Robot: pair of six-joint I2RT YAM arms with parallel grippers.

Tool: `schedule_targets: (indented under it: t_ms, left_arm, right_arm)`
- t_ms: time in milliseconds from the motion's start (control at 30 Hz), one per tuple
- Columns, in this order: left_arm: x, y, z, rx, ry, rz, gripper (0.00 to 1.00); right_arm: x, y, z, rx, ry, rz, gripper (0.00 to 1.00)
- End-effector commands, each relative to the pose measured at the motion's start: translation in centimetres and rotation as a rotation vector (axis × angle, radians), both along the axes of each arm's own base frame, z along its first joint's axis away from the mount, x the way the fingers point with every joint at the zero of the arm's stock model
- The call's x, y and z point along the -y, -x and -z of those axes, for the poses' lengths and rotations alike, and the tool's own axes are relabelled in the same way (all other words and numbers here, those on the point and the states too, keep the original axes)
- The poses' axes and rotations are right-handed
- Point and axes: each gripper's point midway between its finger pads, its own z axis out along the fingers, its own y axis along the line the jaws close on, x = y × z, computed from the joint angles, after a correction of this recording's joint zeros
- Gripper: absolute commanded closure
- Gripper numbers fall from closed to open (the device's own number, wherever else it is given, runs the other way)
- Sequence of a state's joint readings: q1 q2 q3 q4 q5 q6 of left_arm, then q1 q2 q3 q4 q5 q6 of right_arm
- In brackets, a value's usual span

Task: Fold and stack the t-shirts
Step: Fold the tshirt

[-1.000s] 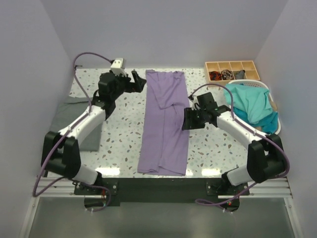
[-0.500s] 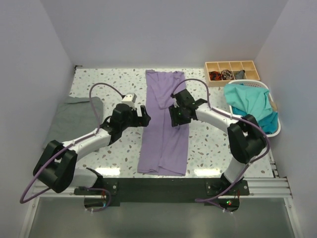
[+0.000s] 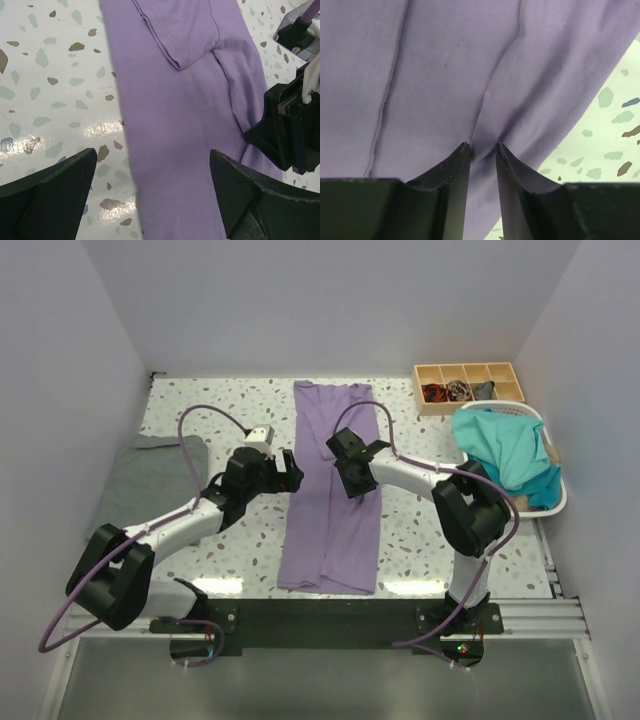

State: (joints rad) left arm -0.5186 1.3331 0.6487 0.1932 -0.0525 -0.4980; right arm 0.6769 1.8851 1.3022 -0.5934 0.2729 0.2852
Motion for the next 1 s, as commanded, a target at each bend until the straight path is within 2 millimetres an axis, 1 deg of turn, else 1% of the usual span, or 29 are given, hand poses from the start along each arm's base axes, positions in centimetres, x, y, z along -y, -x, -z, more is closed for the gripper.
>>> schedule_targets:
  t_ms: [0, 167, 200, 233, 367, 400, 500, 633, 767, 800, 833, 867, 900, 933, 967]
  left_arm:
    - [0.5, -0.9, -1.4, 0.033, 0.017, -0.008, 0.00]
    - [0.5, -0.9, -0.8, 0.019, 0.009, -0.006, 0.00]
    - [0.5, -0.9, -0.8, 0.017, 0.008, -0.008, 0.00]
    - [0.5, -0.9, -0.8, 0.018, 0.007, -0.006, 0.00]
    - [0.6, -1.0, -0.4, 0.008, -0.001, -0.005, 0.00]
    - [0.6, -1.0, -0.3, 0.006, -0.001, -0.005, 0.00]
    - [0.6, -1.1, -0.3, 0.007, 0.001, -0.009, 0.00]
    - [0.8, -1.2, 0.0, -0.002, -0.001, -0.006, 0.00]
    - [1.0, -1.3, 0.2, -0.009, 0.002, -0.002, 0.00]
    - [1.0, -1.3, 0.3, -0.012, 0.001, -0.001, 0.00]
    - [0.9, -1.3, 0.4, -0.014, -0.001, -0.002, 0.00]
    - [1.0, -1.3, 0.5, -0.017, -0.003, 0.002, 0.00]
    - [0.9, -1.2, 0.6, -0.021, -0.006, 0.000, 0.00]
    - [0.9, -1.2, 0.5, -0.020, -0.008, 0.003, 0.00]
    - [0.9, -1.1, 0.6, -0.024, -0.010, 0.006, 0.00]
  right_arm:
    - [0.2, -0.4, -0.9, 0.043, 0.048, 0.001, 0.75]
    - [0.1, -0.4, -0.9, 0.042, 0.050, -0.003, 0.91]
    - [-0.1, -0.3, -0.9, 0.041, 0.046, -0.009, 0.97]
    - [-0.2, -0.2, -1.0, 0.039, 0.040, -0.013, 1.00]
    - [-1.2, 0.2, -2.4, 0.050, -0.016, -0.047, 1.00]
    - [-1.8, 0.5, -3.1, 0.050, -0.054, -0.066, 1.00]
    - [-2.6, 1.4, -4.3, 0.047, -0.105, -0.096, 1.00]
    - [-3.5, 2.5, -4.4, 0.025, -0.150, -0.128, 1.00]
    - [-3.9, 3.5, -3.3, -0.027, -0.163, -0.142, 1.00]
    - [-4.1, 3.7, -3.0, -0.036, -0.167, -0.146, 0.92]
    - [-4.1, 3.7, -2.6, -0.045, -0.164, -0.142, 0.80]
    - [-4.0, 3.8, -2.2, -0.051, -0.155, -0.140, 0.64]
    - [-3.7, 3.8, -2.2, -0.046, -0.144, -0.129, 0.45]
    - [-3.4, 3.7, -2.3, -0.034, -0.131, -0.117, 0.42]
    - [-2.8, 3.7, -3.0, -0.018, -0.119, -0.106, 0.40]
